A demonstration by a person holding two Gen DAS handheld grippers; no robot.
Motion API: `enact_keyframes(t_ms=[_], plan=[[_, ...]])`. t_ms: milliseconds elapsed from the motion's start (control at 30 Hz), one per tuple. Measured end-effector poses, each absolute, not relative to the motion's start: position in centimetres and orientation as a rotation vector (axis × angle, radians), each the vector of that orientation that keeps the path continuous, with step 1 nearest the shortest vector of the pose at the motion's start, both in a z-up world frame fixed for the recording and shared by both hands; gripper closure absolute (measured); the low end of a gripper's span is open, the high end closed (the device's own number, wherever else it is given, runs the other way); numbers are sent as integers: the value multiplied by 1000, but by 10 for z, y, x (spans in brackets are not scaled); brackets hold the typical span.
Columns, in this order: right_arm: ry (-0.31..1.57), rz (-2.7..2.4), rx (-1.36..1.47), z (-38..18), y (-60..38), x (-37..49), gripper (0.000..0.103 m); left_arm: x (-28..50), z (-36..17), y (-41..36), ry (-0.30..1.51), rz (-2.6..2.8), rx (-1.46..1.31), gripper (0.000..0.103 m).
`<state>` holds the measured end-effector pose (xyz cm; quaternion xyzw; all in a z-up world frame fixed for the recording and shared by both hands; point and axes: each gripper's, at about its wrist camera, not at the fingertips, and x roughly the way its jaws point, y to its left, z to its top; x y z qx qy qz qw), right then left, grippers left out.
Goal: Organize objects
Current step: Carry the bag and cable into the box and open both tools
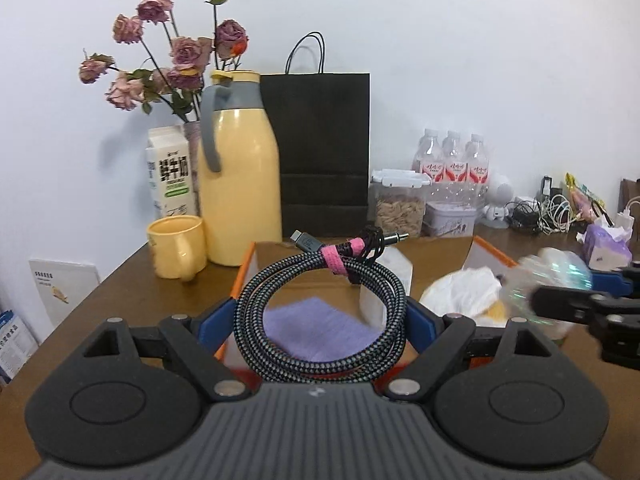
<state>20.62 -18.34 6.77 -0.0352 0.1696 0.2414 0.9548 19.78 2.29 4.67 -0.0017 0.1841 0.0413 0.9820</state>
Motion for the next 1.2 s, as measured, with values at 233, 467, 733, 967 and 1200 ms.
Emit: enact_keyframes(t_ms=[233,467,733,967,1200], plan=[[356,470,-59,68,-153,270,69,254,44,23,381,121,-37,16],[405,473,-54,40,-144,301,69,284,21,28,439,146,-47,16],[428,451,-56,32,-145,300,64,279,16,22,433,160,4,14],[417,427,-73,32,-146,295,31,267,21,21,367,224,29,0],[398,398,-70,34,-150,292,0,265,24,24,361,234,16,0]])
